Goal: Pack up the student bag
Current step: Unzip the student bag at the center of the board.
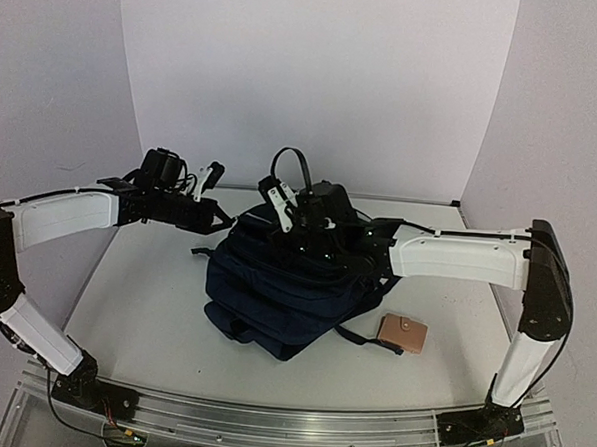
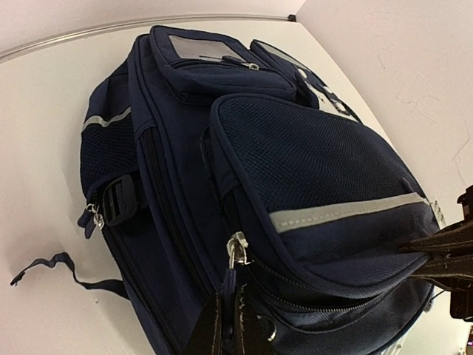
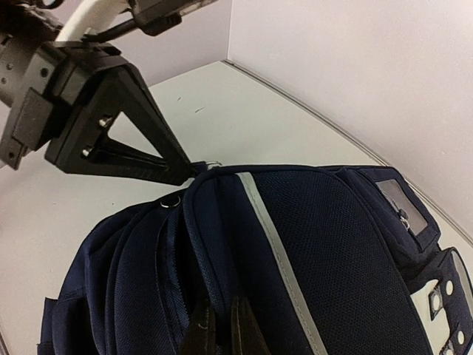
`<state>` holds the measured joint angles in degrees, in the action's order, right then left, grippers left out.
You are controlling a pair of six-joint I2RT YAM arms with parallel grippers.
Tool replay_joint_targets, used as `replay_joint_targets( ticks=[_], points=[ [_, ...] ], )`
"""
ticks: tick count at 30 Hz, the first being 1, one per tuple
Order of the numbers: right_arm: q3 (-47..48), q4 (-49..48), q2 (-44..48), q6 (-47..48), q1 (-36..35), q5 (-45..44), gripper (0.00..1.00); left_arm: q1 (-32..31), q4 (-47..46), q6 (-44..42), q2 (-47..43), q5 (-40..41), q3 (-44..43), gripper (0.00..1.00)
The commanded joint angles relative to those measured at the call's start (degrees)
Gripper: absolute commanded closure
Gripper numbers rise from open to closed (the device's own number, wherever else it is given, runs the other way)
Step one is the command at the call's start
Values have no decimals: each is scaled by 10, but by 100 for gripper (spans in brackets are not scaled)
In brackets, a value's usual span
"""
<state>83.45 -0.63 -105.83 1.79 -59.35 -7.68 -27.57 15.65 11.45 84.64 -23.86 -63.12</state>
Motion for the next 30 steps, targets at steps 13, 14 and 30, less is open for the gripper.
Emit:
replay_joint_targets(
  ticks=[13, 14, 30],
  points=[
    [-21, -52, 72, 0, 2, 27, 100, 62, -57, -53, 234, -123, -193, 100],
    [-22, -54, 71, -2, 2, 23, 100, 62, -64, -50, 241, -128, -197, 100],
    [144, -22, -97, -110, 44, -131, 100, 63, 0, 35, 77, 95, -125, 32]
  ],
)
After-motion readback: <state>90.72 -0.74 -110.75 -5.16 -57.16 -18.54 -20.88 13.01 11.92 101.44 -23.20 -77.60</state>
